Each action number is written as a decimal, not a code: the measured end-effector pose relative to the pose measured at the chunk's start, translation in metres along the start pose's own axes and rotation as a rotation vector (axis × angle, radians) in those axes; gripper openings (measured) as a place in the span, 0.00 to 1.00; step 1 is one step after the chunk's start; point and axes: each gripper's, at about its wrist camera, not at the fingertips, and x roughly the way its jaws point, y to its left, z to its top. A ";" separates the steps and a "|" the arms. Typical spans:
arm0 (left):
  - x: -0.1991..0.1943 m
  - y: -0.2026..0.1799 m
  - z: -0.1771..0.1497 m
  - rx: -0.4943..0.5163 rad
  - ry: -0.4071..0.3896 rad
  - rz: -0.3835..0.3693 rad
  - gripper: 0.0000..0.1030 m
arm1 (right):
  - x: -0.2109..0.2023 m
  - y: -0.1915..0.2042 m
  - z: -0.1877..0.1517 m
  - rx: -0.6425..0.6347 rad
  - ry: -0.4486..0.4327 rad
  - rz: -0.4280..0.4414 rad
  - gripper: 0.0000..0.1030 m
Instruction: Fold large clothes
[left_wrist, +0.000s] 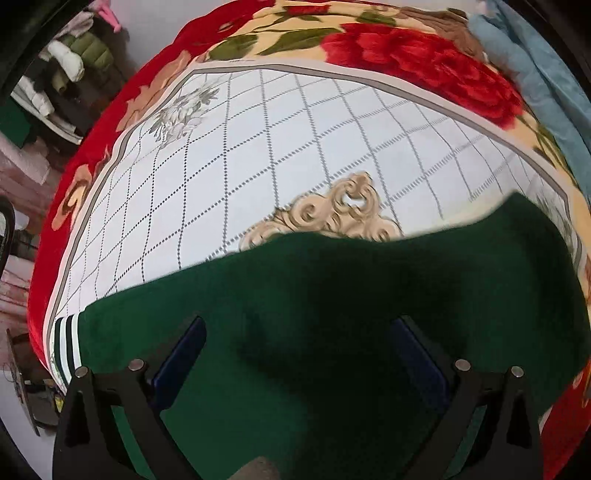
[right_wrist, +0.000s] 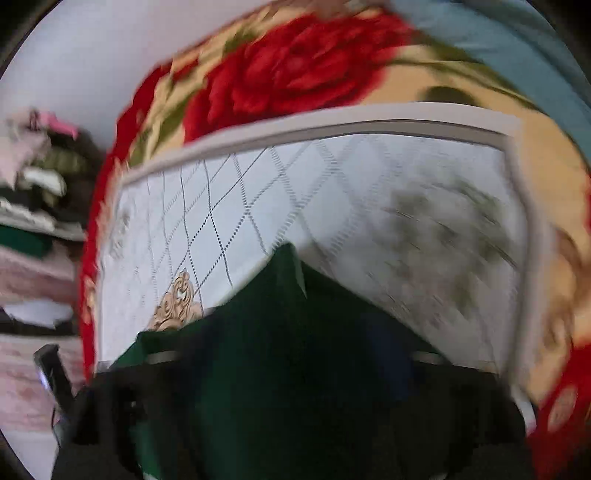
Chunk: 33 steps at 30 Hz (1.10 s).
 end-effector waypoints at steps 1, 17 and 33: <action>0.005 -0.004 -0.002 0.012 0.002 0.009 1.00 | -0.007 -0.011 -0.011 0.026 -0.001 -0.010 0.89; 0.061 -0.005 -0.001 0.057 0.090 -0.029 1.00 | 0.090 -0.128 -0.086 0.435 -0.061 0.395 0.99; 0.057 -0.102 0.007 0.195 0.052 -0.169 1.00 | -0.015 -0.087 -0.052 0.411 -0.206 0.395 0.21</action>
